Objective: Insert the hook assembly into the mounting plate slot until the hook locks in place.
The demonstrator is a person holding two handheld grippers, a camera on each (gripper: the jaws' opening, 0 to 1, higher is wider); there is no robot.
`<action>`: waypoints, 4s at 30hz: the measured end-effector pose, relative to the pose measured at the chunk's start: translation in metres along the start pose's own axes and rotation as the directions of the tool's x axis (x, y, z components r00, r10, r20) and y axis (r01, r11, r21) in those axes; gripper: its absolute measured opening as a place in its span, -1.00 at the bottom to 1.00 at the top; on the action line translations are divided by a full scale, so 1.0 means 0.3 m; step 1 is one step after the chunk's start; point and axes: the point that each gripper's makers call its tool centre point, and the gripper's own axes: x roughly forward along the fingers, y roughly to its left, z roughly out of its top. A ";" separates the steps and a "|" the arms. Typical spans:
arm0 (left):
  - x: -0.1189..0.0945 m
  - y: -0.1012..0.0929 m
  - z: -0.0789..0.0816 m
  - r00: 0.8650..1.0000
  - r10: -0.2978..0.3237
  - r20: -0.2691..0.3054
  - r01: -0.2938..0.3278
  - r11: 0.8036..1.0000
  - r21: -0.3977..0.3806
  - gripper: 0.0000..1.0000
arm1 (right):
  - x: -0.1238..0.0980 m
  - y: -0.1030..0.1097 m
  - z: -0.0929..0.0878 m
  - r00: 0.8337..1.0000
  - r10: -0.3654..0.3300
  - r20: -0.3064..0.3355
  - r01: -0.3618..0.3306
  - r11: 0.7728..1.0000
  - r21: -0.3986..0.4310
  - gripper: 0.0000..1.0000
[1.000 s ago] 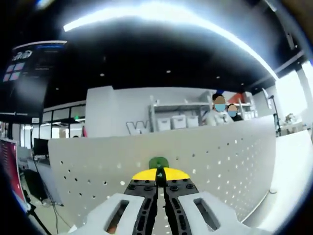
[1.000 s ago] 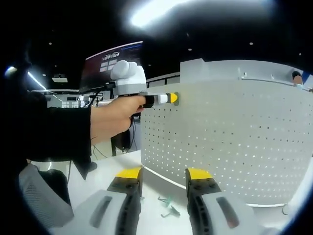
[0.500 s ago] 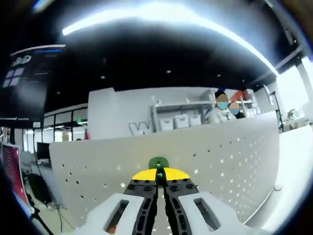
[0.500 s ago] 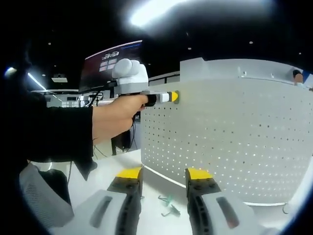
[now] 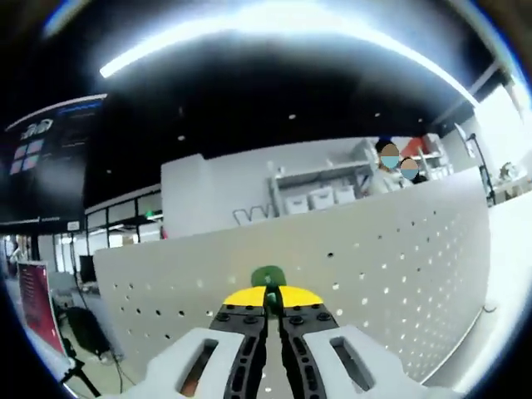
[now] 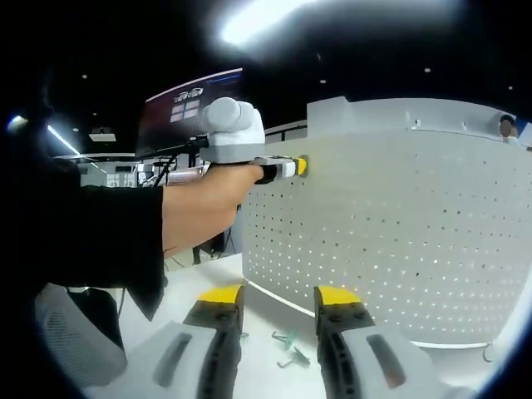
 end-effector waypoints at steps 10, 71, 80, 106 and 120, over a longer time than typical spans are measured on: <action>-0.018 0.008 -0.065 0.996 -0.032 -0.078 0.028 0.999 -0.046 -0.85 | 0.003 0.004 -0.009 1.000 0.004 -0.009 -0.004 1.000 0.004 -0.38; -0.589 -0.189 -0.189 0.914 -0.389 -0.120 0.379 0.921 -0.093 -0.76 | 0.041 0.019 -0.196 0.984 0.021 -0.175 -0.027 0.999 -0.033 -0.42; -0.593 -0.203 -0.175 0.902 -0.420 -0.104 0.412 0.907 -0.088 -0.65 | 0.028 -0.011 -0.237 0.977 -0.003 -0.215 -0.002 1.000 -0.021 -0.42; -0.593 -0.225 -0.163 0.887 -0.453 -0.090 0.437 0.887 -0.152 0.15 | 0.115 -0.024 -0.314 0.945 0.041 -0.325 -0.089 0.987 -0.134 -0.43; -0.571 -0.152 -0.203 0.911 -0.394 -0.126 0.371 0.913 -0.170 0.10 | 0.242 -0.067 -0.462 0.888 0.067 -0.455 -0.161 0.972 -0.171 -0.51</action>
